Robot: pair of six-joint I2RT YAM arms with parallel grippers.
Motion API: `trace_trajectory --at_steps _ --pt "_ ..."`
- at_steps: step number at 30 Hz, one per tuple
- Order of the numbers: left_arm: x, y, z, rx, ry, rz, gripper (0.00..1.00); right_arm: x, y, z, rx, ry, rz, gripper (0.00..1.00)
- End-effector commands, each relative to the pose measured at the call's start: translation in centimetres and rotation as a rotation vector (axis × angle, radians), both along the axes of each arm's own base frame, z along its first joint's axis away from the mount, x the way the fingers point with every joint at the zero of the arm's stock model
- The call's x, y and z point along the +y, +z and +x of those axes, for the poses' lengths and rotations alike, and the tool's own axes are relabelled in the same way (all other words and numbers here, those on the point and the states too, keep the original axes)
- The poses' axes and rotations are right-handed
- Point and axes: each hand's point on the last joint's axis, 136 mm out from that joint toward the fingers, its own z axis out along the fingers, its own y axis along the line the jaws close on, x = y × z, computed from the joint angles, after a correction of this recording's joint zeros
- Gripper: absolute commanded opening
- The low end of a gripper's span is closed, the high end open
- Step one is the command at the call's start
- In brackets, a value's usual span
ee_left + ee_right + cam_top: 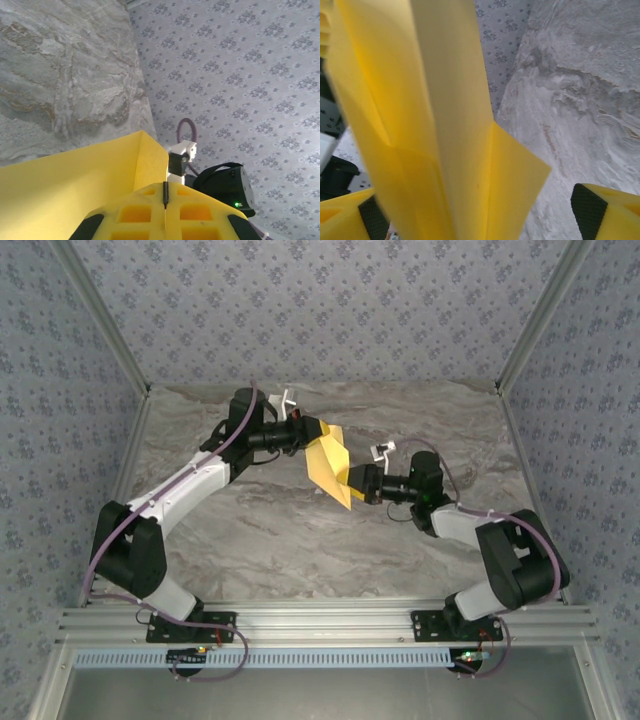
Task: Fold a paper plane with a square sheet of paper (fold left side to right side)
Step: Turn over the paper at the center of the table.
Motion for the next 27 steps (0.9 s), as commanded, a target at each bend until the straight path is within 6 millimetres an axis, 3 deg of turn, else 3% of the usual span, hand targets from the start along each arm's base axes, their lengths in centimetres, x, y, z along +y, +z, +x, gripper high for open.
trace_trajectory --at_steps 1,8,12,16,21,27 --pt "-0.5 2.4 -0.7 -0.040 -0.037 -0.068 0.03 1.0 3.0 0.7 -0.070 0.012 0.067 0.85" --pt "-0.4 1.2 -0.8 -0.020 -0.040 -0.049 0.03 1.3 3.8 0.9 -0.080 0.011 0.072 0.48" --pt "0.6 0.5 -0.6 -0.019 -0.022 -0.016 0.08 1.1 3.0 0.6 -0.074 0.012 0.014 0.30" --pt "2.6 0.1 -0.2 -0.021 0.018 0.022 0.20 0.6 2.6 -0.2 -0.096 0.009 -0.068 0.22" --pt "6.2 -0.8 -0.2 -0.038 0.095 0.158 0.48 -0.7 1.2 -1.5 -0.133 0.017 -0.307 0.21" --pt "11.4 -1.3 -1.4 -0.115 0.232 0.435 0.55 -4.7 -1.0 -1.7 -0.181 -0.071 -0.845 0.15"
